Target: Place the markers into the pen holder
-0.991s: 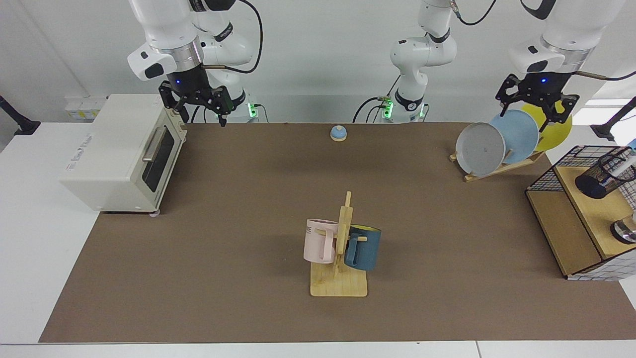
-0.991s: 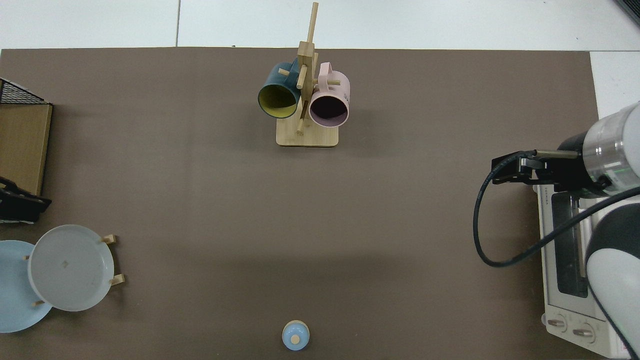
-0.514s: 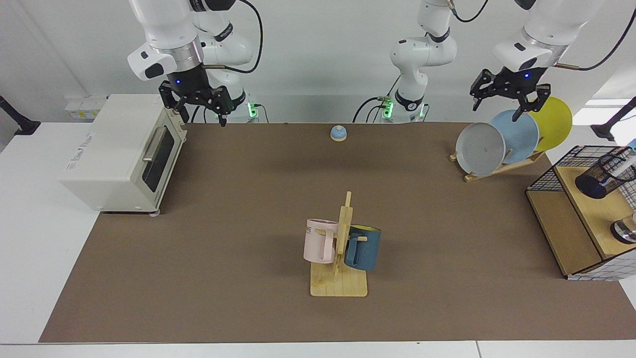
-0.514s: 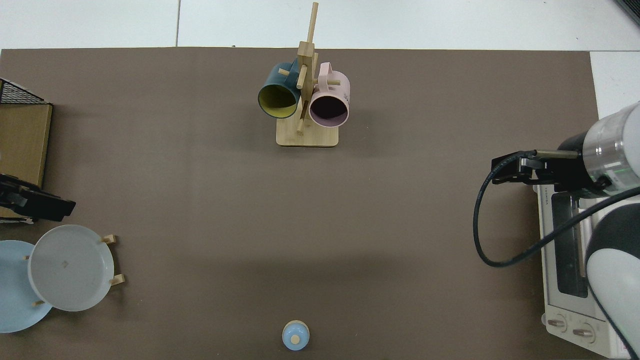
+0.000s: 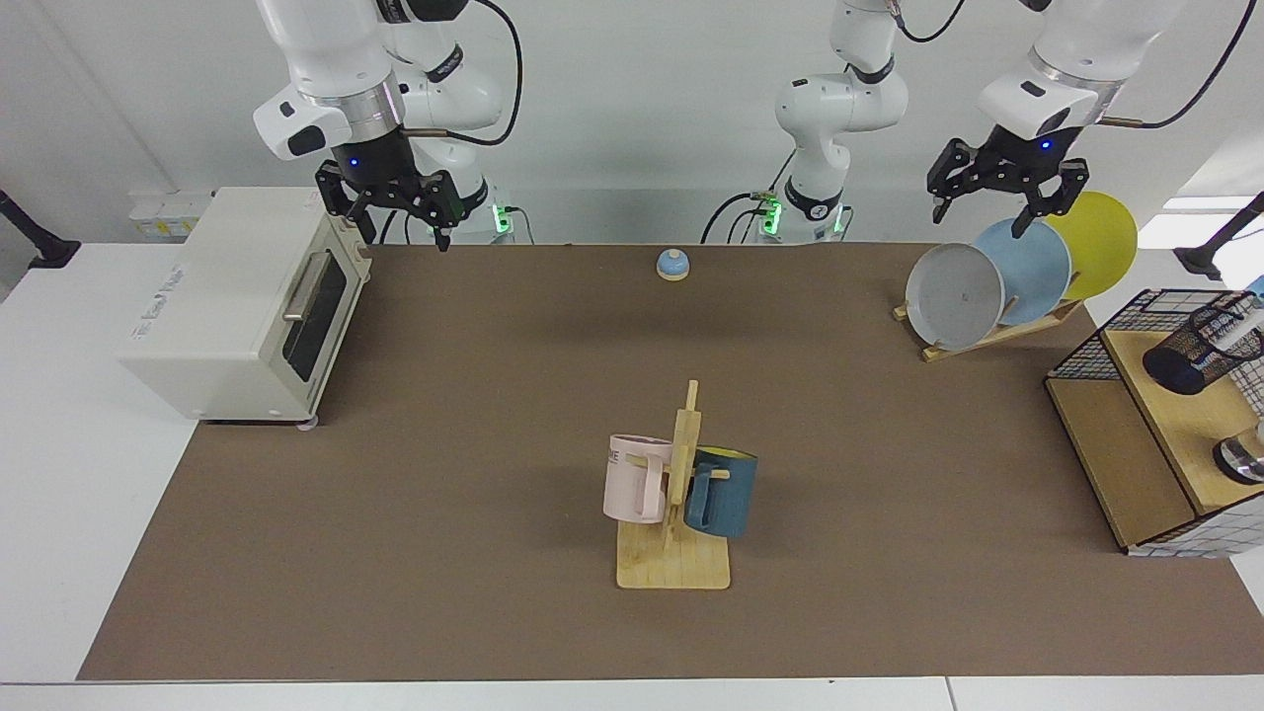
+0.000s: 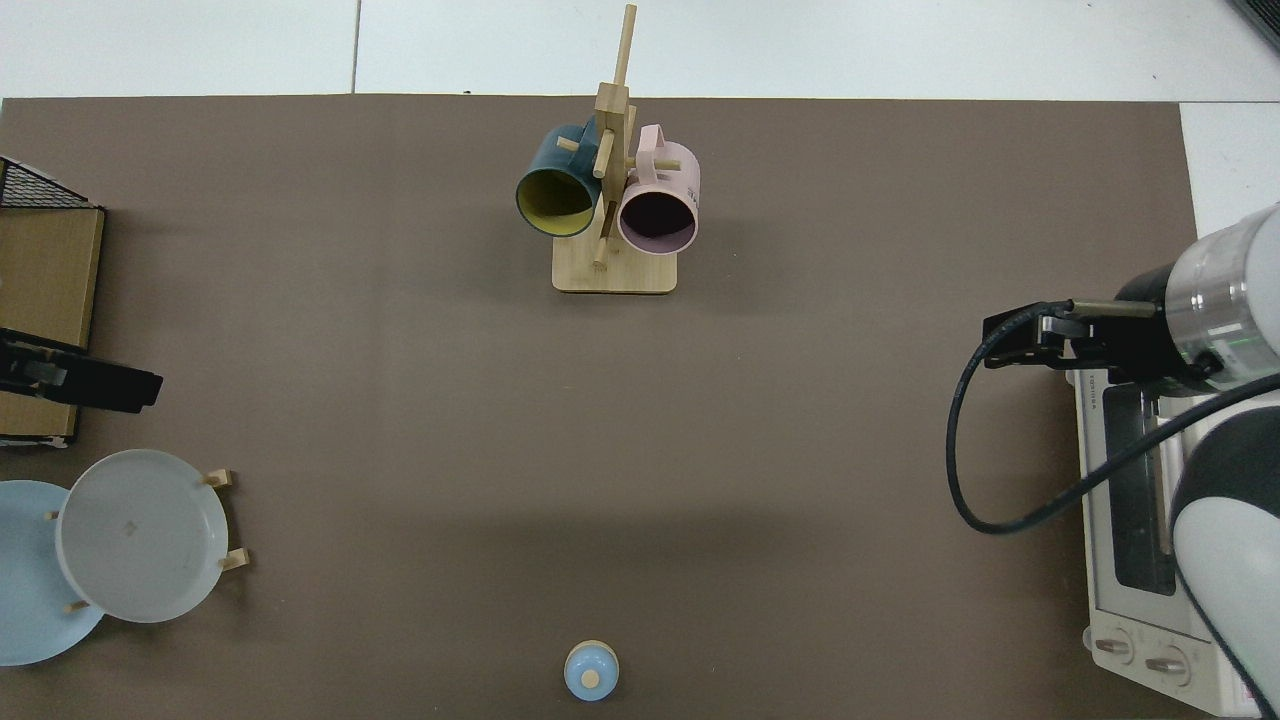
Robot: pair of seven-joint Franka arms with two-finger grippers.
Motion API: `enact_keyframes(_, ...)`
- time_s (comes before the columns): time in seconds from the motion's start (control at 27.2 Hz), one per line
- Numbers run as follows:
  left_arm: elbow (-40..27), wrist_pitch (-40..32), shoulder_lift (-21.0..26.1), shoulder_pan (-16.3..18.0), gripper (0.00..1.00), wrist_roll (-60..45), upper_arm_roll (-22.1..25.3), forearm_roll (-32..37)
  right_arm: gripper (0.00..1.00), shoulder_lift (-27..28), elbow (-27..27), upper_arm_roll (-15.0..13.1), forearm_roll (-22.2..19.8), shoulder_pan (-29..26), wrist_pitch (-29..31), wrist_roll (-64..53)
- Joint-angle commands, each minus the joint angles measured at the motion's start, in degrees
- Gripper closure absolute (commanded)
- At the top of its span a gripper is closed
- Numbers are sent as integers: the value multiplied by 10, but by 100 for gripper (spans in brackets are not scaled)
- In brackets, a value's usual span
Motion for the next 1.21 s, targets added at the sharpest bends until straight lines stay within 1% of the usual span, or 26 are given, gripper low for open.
enact_keyframes(0.0, -9, 20, -3, -9, 0, -14, 9, -16, 0, -2, 4, 6, 8, -8, -8, 10)
enact_keyframes(0.33, -18, 44, 6, -9, 0, -18, 8, -16, 0, -2, 4, 6, 7, -8, -8, 10)
enact_keyframes(0.55, -24, 44, 5, -9, 0, -41, 8, -16, 0, -2, 4, 6, 7, -8, -8, 10)
enact_keyframes(1.17, -24, 44, 6, -9, 0, -38, 7, -16, 0, -2, 4, 6, 8, -8, -8, 10)
